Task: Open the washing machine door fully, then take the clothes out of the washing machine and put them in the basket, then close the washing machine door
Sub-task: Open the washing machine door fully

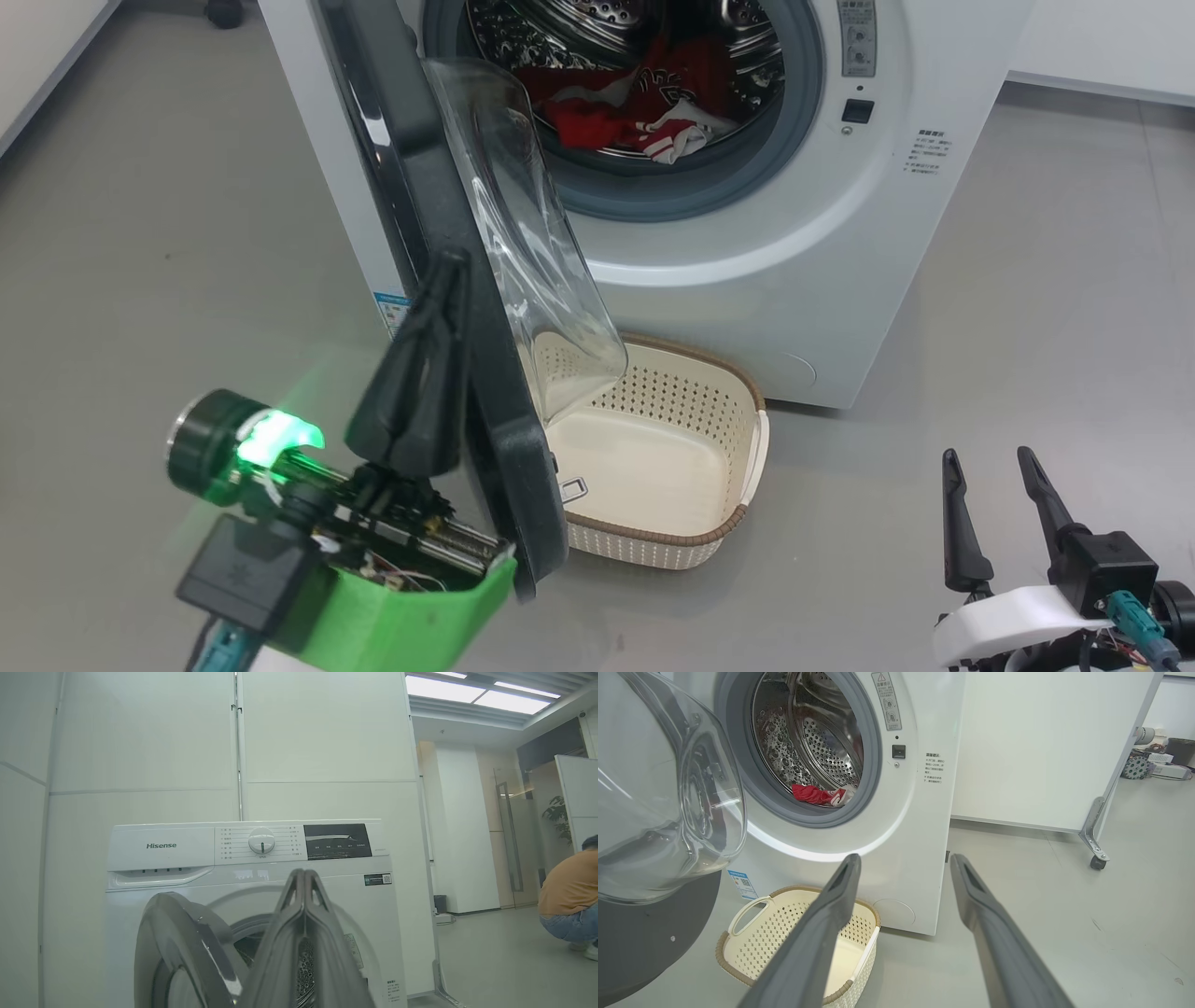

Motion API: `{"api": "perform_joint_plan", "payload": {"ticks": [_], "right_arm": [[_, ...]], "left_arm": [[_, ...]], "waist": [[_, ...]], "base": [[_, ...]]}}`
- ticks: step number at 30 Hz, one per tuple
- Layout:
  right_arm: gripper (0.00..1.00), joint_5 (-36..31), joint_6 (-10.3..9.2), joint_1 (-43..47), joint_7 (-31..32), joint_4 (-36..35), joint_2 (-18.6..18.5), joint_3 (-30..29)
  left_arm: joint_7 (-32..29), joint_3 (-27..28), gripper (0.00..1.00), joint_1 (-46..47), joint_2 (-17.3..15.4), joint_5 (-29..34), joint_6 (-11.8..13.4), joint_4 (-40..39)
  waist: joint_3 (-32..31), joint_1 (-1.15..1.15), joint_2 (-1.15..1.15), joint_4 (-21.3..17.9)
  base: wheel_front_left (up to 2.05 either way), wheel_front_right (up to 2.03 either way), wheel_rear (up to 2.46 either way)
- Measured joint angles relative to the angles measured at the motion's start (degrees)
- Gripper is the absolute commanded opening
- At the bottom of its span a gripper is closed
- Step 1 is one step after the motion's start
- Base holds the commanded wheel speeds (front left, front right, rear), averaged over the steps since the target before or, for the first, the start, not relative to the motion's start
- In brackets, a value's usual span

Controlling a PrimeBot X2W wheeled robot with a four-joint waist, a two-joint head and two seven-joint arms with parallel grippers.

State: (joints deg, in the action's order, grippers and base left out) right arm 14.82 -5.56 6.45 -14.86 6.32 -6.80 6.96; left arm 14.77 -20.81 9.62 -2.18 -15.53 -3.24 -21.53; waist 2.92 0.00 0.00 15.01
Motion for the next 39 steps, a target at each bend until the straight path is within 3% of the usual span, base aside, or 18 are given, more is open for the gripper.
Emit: {"api": "perform_joint_plan", "payload": {"ticks": [11, 18, 25, 39], "right_arm": [[1.0, -0.4, 0.45, 0.0, 0.0, 0.3, 0.1, -0.4], [1.0, -0.7, 0.69, 0.0, 0.0, 0.3, 0.1, -0.5], [1.0, -0.9, 0.97, -0.1, 0.0, 0.3, 0.2, -0.9], [1.0, -1.3, 1.46, -0.7, 0.0, 0.3, 0.4, -1.3]], "left_arm": [[-6.8, -13.4, 0.0, -4.6, -0.5, -4.6, -3.1, 0.7], [-13.6, -20.0, 0.0, -7.8, -1.4, -7.5, -3.2, 4.3], [-17.2, -19.3, 0.0, -8.5, -3.2, -7.0, -3.2, 8.5], [-17.7, -14.5, 0.0, -8.4, -3.9, -5.6, -1.0, 15.3]], "waist": [[0.8, 0.0, 0.0, 0.2], [1.6, 0.0, 0.0, 0.2], [2.6, 0.0, 0.0, -0.1], [3.3, 0.0, 0.0, -0.4]], "base": [[0.0, 0.0, 0.0], [0.0, 0.0, 0.0], [0.0, 0.0, 0.0], [0.0, 0.0, 0.0]]}}
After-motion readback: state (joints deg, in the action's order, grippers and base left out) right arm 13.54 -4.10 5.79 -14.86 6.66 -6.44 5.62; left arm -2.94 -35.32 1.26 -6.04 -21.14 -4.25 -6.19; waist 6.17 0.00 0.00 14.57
